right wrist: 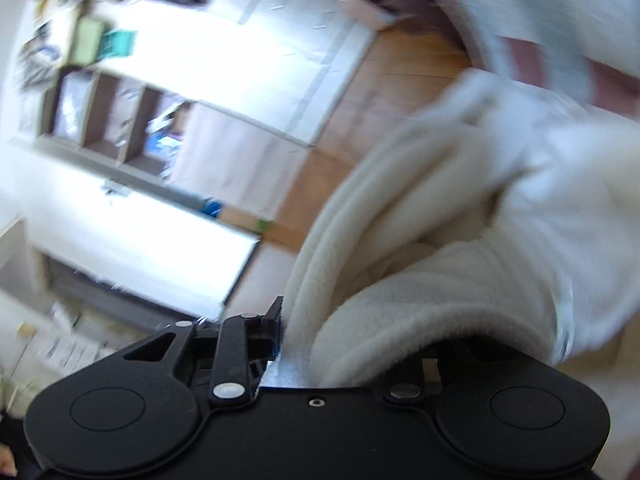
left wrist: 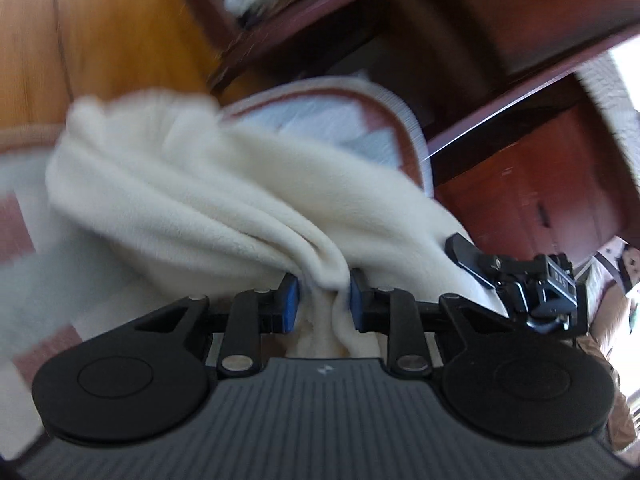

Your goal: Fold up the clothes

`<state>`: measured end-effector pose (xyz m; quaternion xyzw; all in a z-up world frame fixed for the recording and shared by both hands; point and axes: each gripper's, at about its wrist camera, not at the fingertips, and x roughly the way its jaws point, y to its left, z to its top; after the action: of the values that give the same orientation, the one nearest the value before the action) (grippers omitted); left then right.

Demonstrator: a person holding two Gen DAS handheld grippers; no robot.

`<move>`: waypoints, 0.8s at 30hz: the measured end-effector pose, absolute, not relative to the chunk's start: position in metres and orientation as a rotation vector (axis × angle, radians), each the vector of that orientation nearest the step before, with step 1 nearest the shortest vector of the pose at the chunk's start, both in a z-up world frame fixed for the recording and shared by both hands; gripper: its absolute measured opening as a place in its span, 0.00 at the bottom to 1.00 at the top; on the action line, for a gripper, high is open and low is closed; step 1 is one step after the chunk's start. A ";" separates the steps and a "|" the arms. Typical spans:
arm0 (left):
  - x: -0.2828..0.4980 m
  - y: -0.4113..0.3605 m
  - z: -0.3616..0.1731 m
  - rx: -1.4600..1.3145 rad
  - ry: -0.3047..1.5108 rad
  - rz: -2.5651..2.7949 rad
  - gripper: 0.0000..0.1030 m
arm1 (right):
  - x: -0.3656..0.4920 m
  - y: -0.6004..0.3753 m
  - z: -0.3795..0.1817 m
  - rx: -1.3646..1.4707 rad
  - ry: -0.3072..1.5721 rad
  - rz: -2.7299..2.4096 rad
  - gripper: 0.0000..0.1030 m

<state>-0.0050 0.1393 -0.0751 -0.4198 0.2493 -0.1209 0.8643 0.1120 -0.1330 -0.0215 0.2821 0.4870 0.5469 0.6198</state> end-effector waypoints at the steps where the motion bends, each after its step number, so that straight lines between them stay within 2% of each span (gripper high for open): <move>1: -0.013 0.141 -0.059 -0.844 0.506 -0.241 0.23 | 0.107 -0.127 -0.008 0.644 1.105 1.288 0.37; 7: -0.092 0.167 0.028 -0.733 0.356 -0.190 0.23 | 0.072 -0.089 0.069 0.605 1.025 1.458 0.37; 11: -0.150 0.174 0.077 -0.689 0.282 -0.102 0.23 | 0.037 -0.058 0.085 0.531 1.062 1.515 0.37; 15: -0.208 0.161 0.095 -0.672 0.245 0.021 0.23 | 0.001 -0.028 0.101 0.456 1.098 1.571 0.37; 20: -0.262 0.169 0.103 -0.678 0.278 0.122 0.23 | -0.044 0.010 0.121 0.359 1.142 1.638 0.37; 24: -0.282 0.208 0.115 -0.691 0.415 0.272 0.23 | -0.079 0.041 0.137 0.279 1.175 1.690 0.37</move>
<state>-0.2822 0.2075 0.1151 -0.3351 0.2015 0.1320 0.9109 -0.0795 0.0411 0.1371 0.1158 0.4875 0.7010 0.5074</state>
